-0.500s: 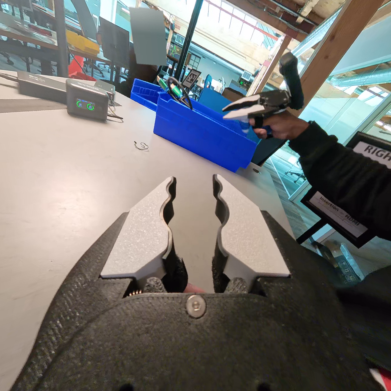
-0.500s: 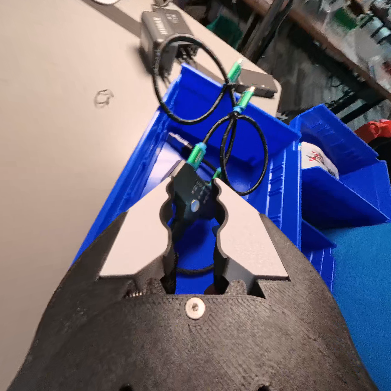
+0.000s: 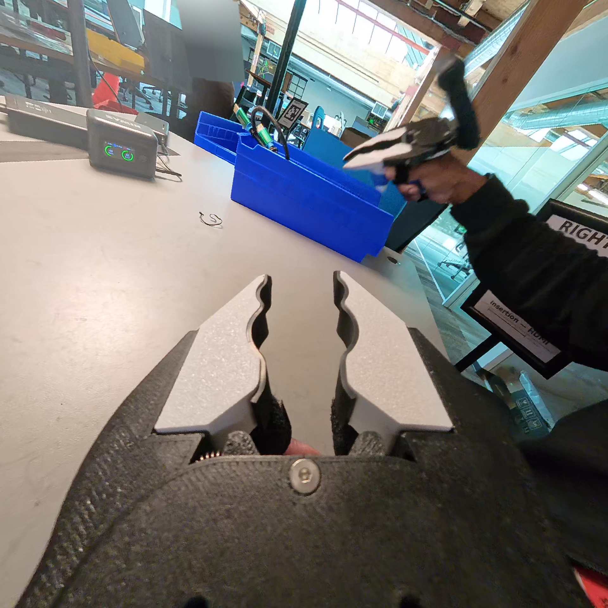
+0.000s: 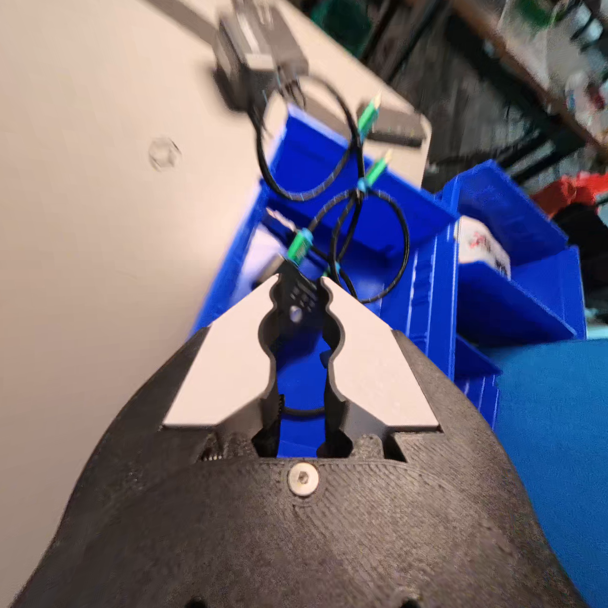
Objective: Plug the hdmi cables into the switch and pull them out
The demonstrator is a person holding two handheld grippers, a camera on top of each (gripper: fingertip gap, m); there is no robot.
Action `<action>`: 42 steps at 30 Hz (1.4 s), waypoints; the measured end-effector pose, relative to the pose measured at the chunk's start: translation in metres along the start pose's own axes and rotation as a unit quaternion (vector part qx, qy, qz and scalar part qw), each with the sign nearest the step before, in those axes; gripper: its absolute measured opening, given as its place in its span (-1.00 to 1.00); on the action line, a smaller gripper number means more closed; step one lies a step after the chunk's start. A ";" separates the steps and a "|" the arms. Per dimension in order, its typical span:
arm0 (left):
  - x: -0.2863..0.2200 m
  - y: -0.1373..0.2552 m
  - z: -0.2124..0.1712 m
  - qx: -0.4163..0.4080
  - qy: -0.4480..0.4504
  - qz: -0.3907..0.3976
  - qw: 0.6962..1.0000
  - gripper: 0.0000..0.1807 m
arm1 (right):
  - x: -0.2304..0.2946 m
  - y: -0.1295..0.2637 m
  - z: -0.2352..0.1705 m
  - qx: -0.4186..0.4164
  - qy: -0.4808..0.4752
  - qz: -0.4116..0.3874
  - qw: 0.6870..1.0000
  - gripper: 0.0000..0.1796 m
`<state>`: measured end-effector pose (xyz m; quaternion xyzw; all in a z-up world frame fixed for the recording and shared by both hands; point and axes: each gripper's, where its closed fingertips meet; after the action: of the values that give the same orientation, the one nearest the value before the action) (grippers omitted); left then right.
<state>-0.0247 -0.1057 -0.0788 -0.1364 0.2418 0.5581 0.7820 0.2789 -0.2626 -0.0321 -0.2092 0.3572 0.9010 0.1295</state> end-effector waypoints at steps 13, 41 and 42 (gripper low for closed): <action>-0.018 -0.001 -0.039 0.105 -0.140 0.017 0.984 -0.41 | 0.323 0.020 0.056 -0.228 0.112 0.413 0.875 -0.73; 0.160 0.592 -0.030 0.284 0.217 0.684 0.636 -0.20 | 0.333 0.012 0.046 -0.165 0.093 0.487 0.853 -0.72; 0.163 0.594 -0.035 0.288 0.221 0.682 0.634 -0.22 | 0.333 0.012 0.046 -0.165 0.092 0.487 0.853 -0.72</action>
<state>-0.5479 0.2108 -0.1610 0.1803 0.5806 0.7875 0.1013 -0.0314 -0.2113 -0.1513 -0.1088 0.2696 0.8712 -0.3956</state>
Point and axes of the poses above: each gripper's, where its closed fingertips meet, y back along the fingers, z out of its top, x = y × z across the jaws, and after that the axes turned 8 degrees about y, right-handed
